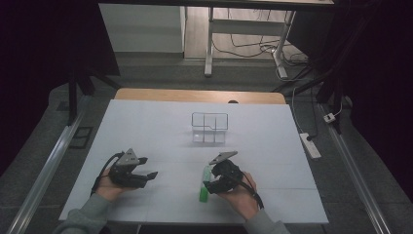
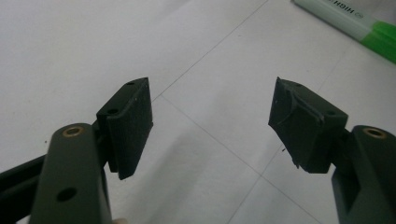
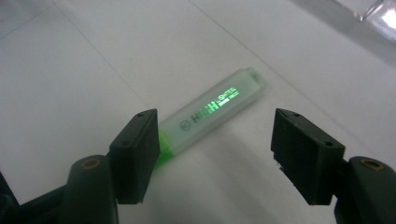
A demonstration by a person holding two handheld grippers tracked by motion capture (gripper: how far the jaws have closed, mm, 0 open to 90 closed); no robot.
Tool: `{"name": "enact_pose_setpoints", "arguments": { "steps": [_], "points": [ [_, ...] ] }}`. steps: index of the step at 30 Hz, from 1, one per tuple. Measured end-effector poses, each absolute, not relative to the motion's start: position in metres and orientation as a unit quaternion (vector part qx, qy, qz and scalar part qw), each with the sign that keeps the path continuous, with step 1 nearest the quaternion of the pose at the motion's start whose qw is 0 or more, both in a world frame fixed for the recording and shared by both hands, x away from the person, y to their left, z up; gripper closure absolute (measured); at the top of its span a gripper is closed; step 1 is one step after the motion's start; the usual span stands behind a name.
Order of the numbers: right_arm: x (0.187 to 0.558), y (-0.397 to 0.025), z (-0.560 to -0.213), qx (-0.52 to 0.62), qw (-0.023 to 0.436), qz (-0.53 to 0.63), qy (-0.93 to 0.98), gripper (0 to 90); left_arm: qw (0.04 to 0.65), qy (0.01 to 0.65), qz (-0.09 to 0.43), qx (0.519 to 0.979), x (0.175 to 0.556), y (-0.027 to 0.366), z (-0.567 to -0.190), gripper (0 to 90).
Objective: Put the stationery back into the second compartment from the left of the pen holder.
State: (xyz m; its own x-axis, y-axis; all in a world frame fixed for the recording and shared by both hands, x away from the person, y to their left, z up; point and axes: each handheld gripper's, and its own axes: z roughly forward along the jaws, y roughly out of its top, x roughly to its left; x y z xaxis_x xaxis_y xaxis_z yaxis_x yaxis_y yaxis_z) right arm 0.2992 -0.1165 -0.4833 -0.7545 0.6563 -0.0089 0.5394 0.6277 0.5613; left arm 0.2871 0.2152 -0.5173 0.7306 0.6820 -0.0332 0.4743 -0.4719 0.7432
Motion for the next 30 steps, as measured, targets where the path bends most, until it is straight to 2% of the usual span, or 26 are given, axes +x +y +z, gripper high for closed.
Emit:
{"name": "enact_pose_setpoints", "arguments": {
  "steps": [9,23,28,30],
  "points": [
    [0.291,-0.099,-0.492,0.419,0.119,0.251,0.865,31.5,0.383,0.324,0.138,0.854,0.287,0.21,-0.517,30.0],
    [0.287,-0.079,-0.507,0.461,0.136,0.2,0.854,30.6,0.377,0.32,0.143,0.857,0.288,0.207,-0.518,29.9],
    [0.285,-0.074,-0.513,0.462,0.132,0.193,0.856,35.9,0.379,0.321,0.145,0.856,0.288,0.207,-0.517,29.9],
    [0.286,-0.076,-0.512,0.461,0.132,0.193,0.856,42.7,0.38,0.319,0.145,0.856,0.288,0.207,-0.517,29.9]
  ]
}}
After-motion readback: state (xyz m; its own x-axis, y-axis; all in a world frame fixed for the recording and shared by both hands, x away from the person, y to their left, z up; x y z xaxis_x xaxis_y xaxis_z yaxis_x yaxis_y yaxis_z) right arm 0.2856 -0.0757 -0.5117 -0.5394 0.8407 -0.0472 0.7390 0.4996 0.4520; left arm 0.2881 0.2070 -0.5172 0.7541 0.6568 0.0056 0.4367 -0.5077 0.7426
